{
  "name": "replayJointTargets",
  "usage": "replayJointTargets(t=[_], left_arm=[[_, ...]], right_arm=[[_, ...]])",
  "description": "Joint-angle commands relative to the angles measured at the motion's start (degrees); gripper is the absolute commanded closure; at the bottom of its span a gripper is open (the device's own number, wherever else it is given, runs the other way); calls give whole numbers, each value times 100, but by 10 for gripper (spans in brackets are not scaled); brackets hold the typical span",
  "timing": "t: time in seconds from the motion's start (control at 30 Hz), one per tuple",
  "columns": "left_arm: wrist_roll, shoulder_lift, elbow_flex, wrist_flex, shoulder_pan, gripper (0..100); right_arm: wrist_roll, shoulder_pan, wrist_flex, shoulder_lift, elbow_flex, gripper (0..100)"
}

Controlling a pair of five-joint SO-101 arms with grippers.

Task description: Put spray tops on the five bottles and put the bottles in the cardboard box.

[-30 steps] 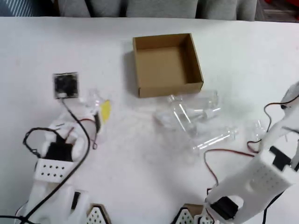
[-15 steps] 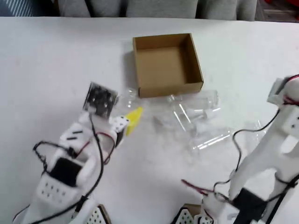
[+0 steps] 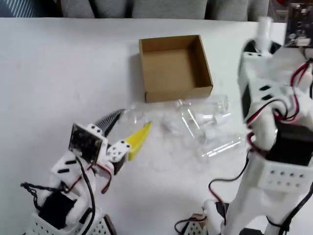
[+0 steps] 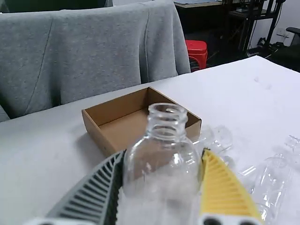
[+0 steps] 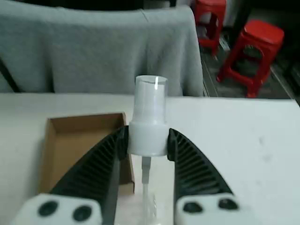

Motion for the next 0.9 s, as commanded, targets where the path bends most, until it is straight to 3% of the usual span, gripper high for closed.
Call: replayJointTargets(t=[0.0, 0.13, 0.4, 0.63, 0.87], left_arm=[[105, -1068, 422, 35, 66, 940], [105, -954, 545, 105, 66, 940], [114, -954, 615, 114, 22, 940], [114, -954, 615, 114, 22, 940], [114, -954, 615, 123, 22, 940]], right_arm=[[-97, -593, -585, -286, -26, 981], [-193, -1235, -1095, -426, -26, 981], [-2321, -2431, -1798, -593, -26, 981], [-2989, -3002, -2440, -637, 571, 981], [-3007, -3046, -3943, -1262, 2532, 982]])
